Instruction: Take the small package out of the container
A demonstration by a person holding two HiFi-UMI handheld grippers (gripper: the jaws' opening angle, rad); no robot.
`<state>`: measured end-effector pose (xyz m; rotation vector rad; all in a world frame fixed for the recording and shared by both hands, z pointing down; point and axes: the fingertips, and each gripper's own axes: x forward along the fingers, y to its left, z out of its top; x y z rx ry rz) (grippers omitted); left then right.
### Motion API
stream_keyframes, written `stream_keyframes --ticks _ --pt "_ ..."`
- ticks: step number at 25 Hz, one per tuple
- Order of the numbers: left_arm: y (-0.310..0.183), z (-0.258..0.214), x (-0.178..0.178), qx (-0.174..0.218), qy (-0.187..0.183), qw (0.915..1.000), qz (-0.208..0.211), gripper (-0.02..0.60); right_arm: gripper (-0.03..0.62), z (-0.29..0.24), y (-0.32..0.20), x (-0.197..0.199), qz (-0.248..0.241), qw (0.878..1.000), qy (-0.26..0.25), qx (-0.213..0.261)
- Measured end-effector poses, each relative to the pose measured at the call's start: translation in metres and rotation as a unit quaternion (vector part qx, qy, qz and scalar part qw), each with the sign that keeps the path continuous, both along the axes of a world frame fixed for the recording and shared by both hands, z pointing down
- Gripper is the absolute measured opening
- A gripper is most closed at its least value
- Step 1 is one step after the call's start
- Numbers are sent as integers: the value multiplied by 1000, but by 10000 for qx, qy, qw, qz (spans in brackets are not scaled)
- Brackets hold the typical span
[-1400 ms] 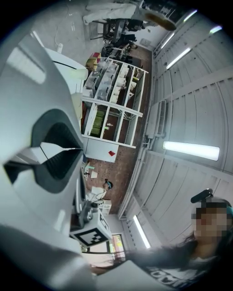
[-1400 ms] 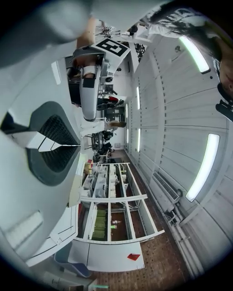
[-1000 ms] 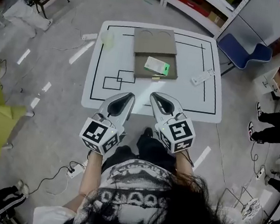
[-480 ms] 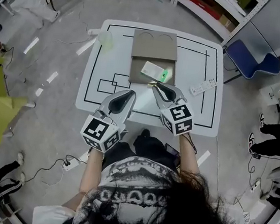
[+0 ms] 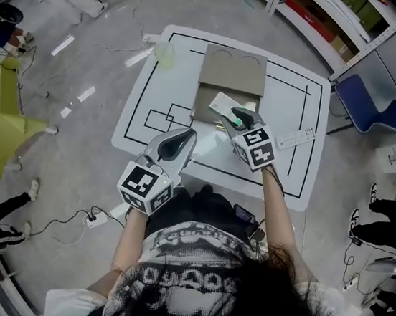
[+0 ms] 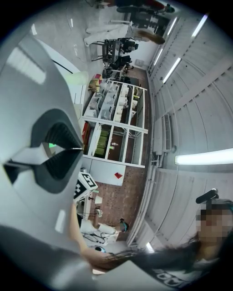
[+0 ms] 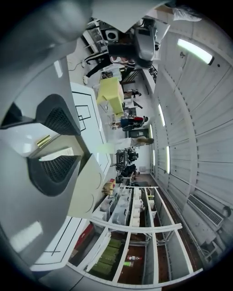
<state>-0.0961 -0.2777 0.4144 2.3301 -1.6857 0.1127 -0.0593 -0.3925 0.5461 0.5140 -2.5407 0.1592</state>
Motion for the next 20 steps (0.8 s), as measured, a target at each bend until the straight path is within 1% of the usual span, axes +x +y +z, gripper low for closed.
stream_keyframes --ticks 4,7,10,15,18,20 --pt "0 4 -3 -104 -46 9999 -19 0 183 22 -18 -10 -225 9991 354 -85" --pt "3 5 -8 -154 -41 9999 -44 0 201 39 -31 -16 -322 9971 671 -172" --pt "3 4 -16 -163 -56 9998 -31 0 244 54 -38 -23 -458 9940 952 -267" --pt "-1 0 -35 -140 -20 9999 -30 0 323 81 -42 -31 -771 9841 1547 -407" --pt "-3 -2 -47 -118 2 9999 -21 0 339 96 -43 -35 -916 9760 1950 -330" --pt "-3 -1 -54 -107 8 9999 -16 0 342 104 -47 -39 -890 9733 2096 -302"
